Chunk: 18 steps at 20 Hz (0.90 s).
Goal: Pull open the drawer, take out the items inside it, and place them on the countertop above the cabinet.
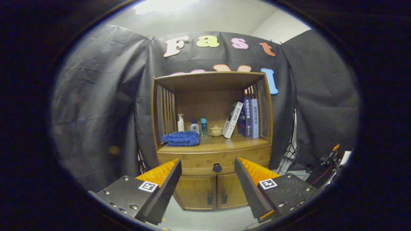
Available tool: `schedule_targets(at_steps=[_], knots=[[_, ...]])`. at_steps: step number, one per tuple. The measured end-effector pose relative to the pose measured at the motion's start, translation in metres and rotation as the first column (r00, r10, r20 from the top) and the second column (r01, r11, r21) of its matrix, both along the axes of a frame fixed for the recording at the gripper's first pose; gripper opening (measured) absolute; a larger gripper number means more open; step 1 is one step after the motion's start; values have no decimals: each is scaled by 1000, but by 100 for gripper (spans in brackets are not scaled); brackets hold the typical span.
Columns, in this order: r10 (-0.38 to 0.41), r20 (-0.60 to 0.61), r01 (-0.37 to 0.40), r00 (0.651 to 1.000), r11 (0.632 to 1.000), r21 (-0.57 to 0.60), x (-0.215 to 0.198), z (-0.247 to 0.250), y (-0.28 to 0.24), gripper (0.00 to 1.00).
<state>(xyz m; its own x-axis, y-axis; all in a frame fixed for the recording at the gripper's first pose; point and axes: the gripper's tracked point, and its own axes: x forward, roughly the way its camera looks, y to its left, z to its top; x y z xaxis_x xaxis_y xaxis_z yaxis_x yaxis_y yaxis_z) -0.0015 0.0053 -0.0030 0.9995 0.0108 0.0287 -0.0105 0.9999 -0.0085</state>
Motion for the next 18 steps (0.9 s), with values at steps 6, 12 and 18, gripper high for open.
schedule_targets(at_steps=[6,12,18], knots=[[-9,11,9,1000,1000,-7,9,-3,-8,99],[-27,-7,27,1000,999,-42,50,-40,-25,99],[-11,-42,9,999,998,-59,92,-89,-31,99]])
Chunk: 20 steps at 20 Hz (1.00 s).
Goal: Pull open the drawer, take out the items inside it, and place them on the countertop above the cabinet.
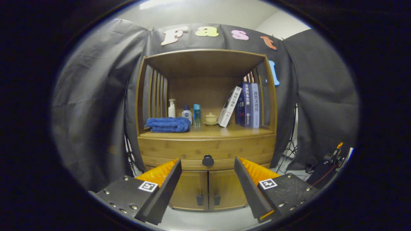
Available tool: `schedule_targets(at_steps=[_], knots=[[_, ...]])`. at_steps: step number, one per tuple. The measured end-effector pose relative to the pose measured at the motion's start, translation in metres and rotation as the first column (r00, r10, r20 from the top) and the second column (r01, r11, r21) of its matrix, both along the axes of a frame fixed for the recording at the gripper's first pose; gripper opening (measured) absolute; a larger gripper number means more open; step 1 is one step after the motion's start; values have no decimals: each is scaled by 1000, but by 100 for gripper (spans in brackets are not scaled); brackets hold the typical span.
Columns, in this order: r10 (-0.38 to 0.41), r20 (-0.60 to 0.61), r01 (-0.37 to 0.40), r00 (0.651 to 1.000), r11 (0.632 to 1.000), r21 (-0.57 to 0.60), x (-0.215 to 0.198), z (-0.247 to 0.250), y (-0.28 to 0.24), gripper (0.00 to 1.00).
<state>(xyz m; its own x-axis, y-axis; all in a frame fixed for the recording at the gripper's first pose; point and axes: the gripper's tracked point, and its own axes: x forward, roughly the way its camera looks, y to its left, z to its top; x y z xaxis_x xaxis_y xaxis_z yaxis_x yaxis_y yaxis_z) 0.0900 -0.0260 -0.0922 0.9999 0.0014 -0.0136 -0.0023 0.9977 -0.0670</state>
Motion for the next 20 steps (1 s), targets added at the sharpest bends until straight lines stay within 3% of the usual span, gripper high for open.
schedule_targets(at_steps=[3,20], knots=[[32,-18,-32,999,999,-13,26,-25,9,99],[-14,-38,14,999,1000,1,159,-79,-9,97]])
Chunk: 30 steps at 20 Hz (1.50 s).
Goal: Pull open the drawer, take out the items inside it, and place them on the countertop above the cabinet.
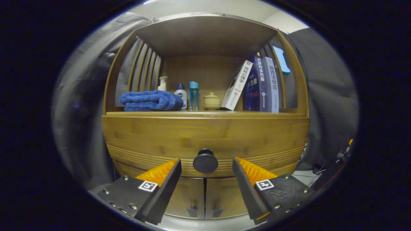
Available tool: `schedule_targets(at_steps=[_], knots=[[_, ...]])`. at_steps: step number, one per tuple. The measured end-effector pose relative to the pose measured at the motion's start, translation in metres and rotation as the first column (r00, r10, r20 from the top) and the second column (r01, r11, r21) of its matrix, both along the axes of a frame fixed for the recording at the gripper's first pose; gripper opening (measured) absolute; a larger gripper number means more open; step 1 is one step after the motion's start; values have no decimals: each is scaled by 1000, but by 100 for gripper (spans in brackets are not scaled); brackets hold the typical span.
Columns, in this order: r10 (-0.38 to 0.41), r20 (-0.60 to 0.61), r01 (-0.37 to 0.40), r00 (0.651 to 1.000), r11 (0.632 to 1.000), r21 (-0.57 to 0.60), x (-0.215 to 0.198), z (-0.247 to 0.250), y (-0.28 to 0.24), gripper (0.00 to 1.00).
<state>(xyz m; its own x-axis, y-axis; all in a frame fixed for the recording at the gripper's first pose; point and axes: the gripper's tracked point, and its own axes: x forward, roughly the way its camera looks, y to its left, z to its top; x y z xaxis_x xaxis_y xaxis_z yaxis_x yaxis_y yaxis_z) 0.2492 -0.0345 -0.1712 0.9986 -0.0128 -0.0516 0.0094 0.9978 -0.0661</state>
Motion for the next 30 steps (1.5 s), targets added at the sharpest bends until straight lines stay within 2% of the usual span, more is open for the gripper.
schedule_targets(at_steps=[1,3,5,8,9,10,12,13,15,18,20,24,27,30], knots=[[10,6,-10,1000,1000,5,4,2,2,95],[4,39,-4,999,1000,-21,9,8,3,71],[-1,16,2,1000,1000,-13,14,-2,4,47],[17,-82,-15,996,1000,18,25,-29,5,49],[11,-71,-9,997,1000,28,23,-26,1,51],[12,-75,-9,997,999,41,21,-25,3,36],[6,-73,-5,997,1000,13,22,-27,1,36],[-4,-27,4,1000,1000,1,21,-17,-1,36],[-18,25,19,1000,999,-44,18,-4,2,40],[-13,-7,12,1000,999,-41,25,-8,2,48],[3,-7,-2,1000,1000,22,29,-8,6,44],[-27,14,28,1000,998,-52,24,-9,1,44],[-54,5,53,999,998,21,25,-9,2,44],[-27,44,28,999,999,-20,26,-8,2,44]])
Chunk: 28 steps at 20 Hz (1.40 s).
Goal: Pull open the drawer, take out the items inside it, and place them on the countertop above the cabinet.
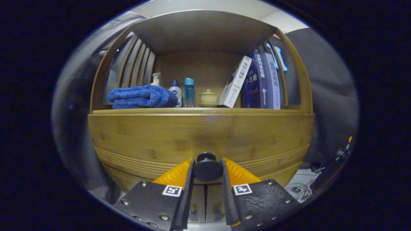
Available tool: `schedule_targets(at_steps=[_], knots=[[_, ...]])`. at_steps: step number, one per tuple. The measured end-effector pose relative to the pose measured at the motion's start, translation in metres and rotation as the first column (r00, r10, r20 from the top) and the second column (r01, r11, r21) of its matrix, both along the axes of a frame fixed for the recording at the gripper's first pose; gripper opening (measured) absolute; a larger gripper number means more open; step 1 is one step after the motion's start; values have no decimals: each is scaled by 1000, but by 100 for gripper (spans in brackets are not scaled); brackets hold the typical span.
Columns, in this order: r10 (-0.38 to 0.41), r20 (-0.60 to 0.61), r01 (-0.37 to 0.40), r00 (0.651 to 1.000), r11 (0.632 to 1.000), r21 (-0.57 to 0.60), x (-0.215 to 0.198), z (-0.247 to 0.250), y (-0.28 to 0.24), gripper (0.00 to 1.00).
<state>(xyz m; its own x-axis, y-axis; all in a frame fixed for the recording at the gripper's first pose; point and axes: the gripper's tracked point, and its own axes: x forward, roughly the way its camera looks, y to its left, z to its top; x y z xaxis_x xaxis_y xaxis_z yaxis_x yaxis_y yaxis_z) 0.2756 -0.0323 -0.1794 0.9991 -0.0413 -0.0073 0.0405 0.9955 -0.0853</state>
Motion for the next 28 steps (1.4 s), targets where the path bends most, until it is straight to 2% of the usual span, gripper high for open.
schedule_targets(at_steps=[1,4,11,18,27,28], knots=[[16,-1,-16,1000,1000,8,0,1,2,44],[7,-53,-8,999,1000,-17,-5,-4,-2,31],[5,-54,-7,999,999,-34,-60,-4,-6,31],[11,-104,-17,995,998,-53,-124,-13,-11,31],[26,-149,-28,989,1000,-10,-214,-35,-7,31],[41,-127,-42,991,999,-9,-217,-39,-8,26]])
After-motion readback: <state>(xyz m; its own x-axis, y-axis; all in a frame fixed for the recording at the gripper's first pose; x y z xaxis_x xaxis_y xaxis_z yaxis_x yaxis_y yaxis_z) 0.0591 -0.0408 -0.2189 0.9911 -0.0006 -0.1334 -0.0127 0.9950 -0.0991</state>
